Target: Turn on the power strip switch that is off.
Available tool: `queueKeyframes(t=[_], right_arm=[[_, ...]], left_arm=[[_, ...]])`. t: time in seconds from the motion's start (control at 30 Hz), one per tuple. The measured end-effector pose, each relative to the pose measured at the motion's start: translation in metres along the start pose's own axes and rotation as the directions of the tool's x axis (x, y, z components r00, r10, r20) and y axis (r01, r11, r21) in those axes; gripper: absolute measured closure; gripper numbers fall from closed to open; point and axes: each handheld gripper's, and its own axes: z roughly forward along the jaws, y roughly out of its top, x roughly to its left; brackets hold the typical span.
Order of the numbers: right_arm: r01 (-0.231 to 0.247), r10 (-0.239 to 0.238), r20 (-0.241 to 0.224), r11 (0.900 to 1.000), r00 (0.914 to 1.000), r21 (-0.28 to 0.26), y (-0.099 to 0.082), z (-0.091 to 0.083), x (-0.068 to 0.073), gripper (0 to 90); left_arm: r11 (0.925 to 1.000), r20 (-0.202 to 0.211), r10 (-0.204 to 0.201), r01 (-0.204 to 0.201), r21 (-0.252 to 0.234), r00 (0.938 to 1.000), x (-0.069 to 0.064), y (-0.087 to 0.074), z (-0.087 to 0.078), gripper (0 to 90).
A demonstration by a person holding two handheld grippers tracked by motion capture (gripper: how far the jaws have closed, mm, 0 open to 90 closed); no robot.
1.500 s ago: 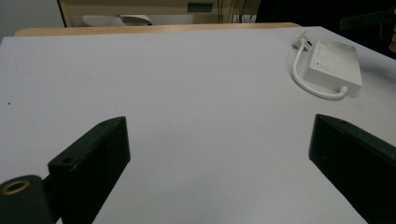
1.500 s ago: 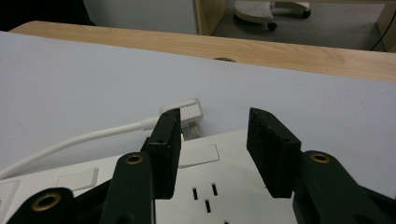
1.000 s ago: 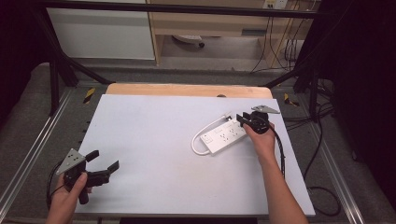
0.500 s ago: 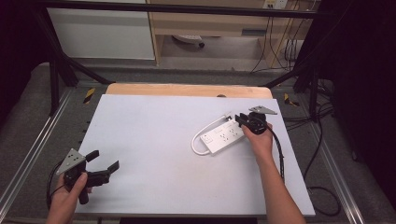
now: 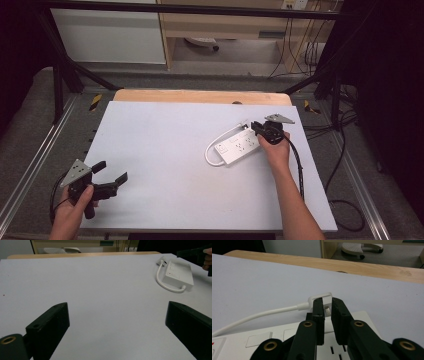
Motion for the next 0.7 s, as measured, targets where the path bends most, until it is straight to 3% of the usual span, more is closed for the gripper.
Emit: queueKeyframes(t=[0.33, 0.7], right_arm=[[0.029, -0.029, -0.003, 0.9996, 0.9996, 0.005, -0.0034, 0.0043, 0.0026, 88.5], [0.028, -0.028, -0.006, 0.9994, 0.9996, 0.022, -0.0078, 0.0097, 0.0031, 90.0]], left_arm=[[1.0000, -0.001, 0.000, 0.000, 0.000, 1.0000, 0.0002, -0.0001, 0.0000, 5.4], [1.0000, 0.000, 0.001, -0.001, 0.001, 1.0000, -0.0004, -0.0001, 0.0002, 5.4]])
